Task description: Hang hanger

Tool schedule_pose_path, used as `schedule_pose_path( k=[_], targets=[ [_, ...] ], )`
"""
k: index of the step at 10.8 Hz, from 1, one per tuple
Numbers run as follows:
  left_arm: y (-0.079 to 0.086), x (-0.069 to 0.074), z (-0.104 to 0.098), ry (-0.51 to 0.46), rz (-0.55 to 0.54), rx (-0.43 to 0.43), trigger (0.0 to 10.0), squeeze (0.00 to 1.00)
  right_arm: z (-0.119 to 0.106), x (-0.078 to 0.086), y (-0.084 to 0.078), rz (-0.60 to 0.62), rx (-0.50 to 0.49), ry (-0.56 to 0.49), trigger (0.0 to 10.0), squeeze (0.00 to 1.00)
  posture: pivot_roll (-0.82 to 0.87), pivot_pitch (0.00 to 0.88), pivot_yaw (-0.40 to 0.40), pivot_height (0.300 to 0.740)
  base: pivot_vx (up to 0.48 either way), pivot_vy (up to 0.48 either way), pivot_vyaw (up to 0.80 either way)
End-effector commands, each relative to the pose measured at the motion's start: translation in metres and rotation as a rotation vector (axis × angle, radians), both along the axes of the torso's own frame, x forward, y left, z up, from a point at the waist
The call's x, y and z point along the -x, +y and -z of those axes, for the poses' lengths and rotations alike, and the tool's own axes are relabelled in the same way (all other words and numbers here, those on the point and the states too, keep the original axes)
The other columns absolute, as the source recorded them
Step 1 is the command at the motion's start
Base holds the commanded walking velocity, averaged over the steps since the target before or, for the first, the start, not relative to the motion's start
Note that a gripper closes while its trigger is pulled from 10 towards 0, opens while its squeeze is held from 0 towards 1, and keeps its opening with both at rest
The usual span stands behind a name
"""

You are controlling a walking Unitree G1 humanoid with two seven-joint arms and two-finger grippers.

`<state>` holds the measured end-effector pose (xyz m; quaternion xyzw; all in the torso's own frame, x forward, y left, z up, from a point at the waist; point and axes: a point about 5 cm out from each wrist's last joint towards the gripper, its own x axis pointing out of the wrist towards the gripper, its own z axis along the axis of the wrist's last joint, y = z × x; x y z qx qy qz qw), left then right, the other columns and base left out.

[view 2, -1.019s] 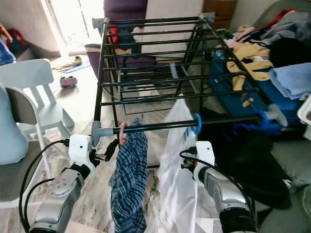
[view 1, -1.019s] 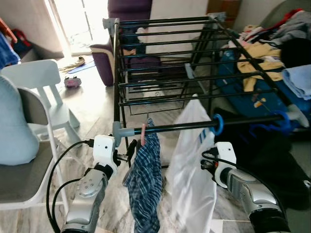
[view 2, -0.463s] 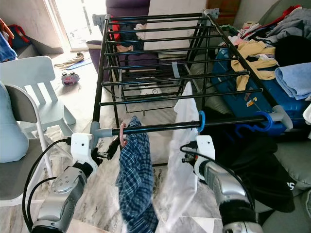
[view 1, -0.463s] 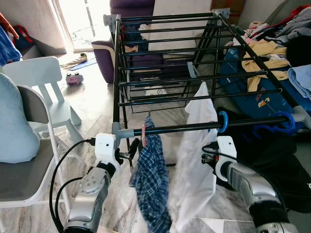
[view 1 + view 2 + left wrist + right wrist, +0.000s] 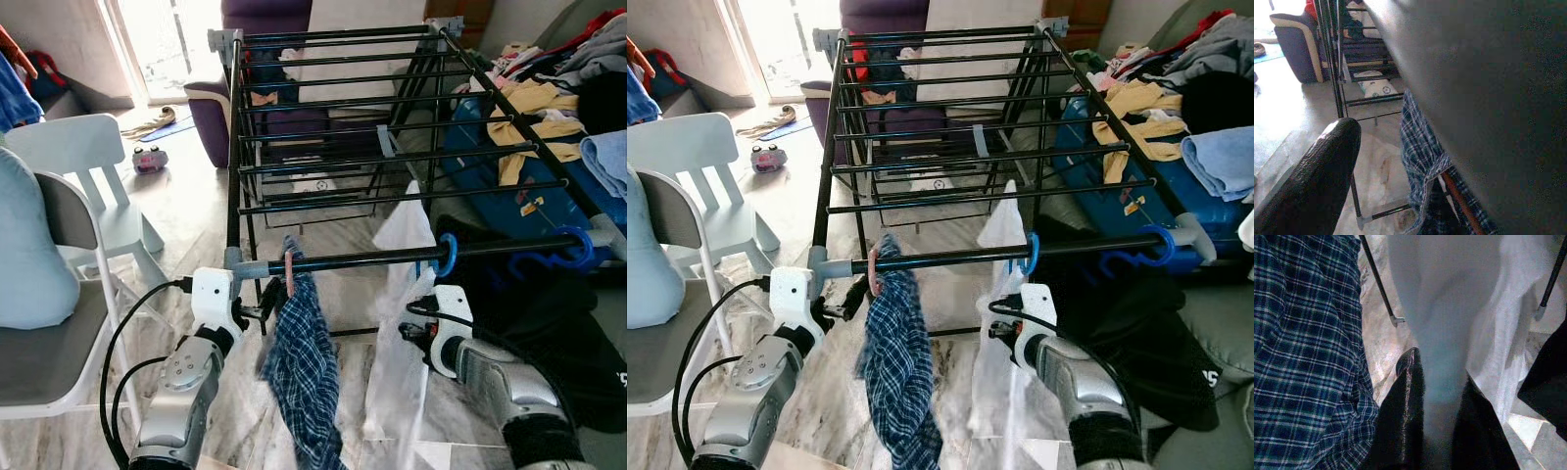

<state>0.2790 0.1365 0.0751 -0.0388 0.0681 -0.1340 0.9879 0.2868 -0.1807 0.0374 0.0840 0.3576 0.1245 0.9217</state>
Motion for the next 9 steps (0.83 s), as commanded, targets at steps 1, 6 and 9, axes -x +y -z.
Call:
schedule_pose_path(
  k=[1,6,9],
  targets=[
    [0.001,-0.003,-0.004,-0.016,-0.009,-0.009,10.0,0.0,0.008,0.007,0.001,-0.001,-0.007,0.044,10.0,0.0,-0.14,0.0,0.019,0.74,0.0,0.0,0.0],
    [-0.005,-0.003,-0.008,-0.035,0.006,-0.015,10.0,0.0,-0.008,-0.001,-0.011,0.063,0.189,-0.16,10.0,1.0,-0.16,0.0,0.018,0.74,0.0,0.0,0.0],
    [-0.005,-0.001,-0.005,-0.019,0.009,-0.012,10.0,0.0,-0.008,0.005,-0.013,0.059,0.262,-0.208,10.0,1.0,-0.17,0.0,0.024,0.74,0.0,0.0,0.0]
  ],
)
